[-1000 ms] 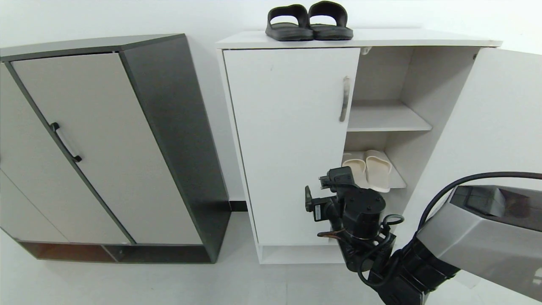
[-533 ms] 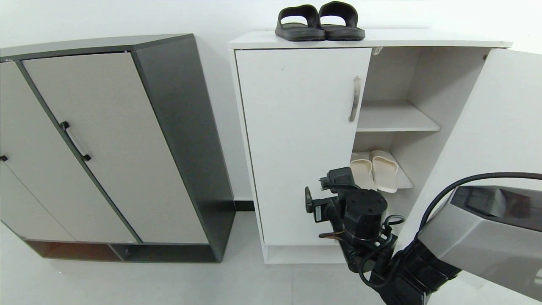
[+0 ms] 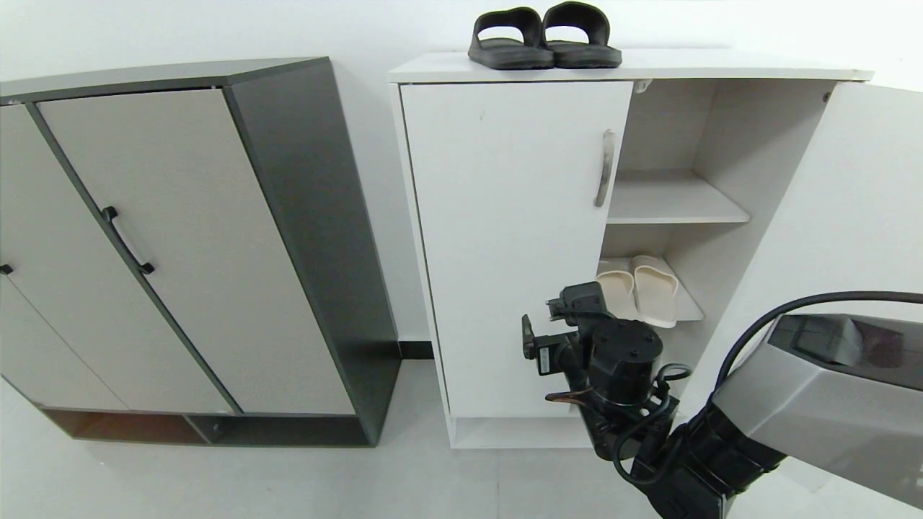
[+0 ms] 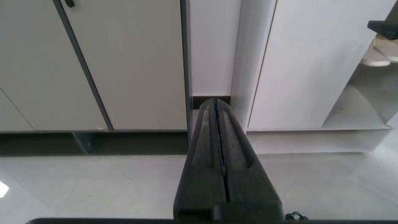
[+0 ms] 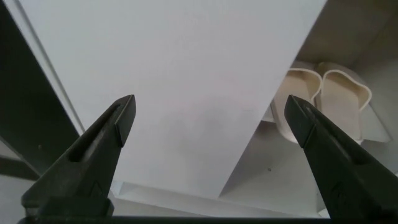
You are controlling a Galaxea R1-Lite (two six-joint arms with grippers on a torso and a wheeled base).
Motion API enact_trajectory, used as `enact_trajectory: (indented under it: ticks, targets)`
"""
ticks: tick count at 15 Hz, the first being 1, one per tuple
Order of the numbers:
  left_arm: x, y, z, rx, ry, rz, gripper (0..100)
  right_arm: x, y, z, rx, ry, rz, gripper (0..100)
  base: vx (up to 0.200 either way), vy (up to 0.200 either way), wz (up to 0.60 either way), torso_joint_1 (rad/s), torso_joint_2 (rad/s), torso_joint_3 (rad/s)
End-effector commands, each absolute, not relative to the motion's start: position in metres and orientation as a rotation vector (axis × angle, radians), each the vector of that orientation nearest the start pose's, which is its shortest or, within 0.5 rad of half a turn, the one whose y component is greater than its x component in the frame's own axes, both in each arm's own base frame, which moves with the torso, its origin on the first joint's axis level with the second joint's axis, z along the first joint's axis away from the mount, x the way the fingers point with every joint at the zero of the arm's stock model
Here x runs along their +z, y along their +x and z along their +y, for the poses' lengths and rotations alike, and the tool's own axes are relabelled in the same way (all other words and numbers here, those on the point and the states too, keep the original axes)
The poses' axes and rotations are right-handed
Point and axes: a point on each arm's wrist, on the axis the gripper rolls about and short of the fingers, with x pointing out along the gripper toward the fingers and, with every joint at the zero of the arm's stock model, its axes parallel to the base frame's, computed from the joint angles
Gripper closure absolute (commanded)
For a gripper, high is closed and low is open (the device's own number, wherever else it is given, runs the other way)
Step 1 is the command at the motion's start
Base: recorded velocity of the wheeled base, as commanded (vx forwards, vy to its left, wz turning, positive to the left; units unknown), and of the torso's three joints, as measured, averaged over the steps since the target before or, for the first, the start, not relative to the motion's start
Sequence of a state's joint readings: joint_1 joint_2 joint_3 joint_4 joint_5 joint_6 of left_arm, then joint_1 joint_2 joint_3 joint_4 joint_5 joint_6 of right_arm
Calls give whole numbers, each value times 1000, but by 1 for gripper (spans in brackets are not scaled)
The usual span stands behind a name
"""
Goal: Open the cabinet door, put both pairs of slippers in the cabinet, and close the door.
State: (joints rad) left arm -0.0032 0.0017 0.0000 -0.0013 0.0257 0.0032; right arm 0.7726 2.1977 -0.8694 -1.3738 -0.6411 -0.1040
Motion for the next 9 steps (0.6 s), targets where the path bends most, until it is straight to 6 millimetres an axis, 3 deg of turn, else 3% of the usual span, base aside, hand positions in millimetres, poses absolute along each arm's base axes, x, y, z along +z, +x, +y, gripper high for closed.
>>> enact_trajectory:
  ticks: [1,3,6,9]
  targets:
    - [76,-23,1,23,3,0,100,95,288,262,130,-76,-40,0,0,0,0,0,0,0]
    - [76,-23,1,23,3,0,100,95,288,262,130,-77,-38,0,0,0,0,-1,-33,-33]
    - [76,-23,1,23,3,2,100,95,288,263,132,-77,-38,0,0,0,0,15,-191,-302]
    - [76,-23,1,23,3,0,100,95,288,263,132,-78,-37,0,0,0,0,41,-509,-364]
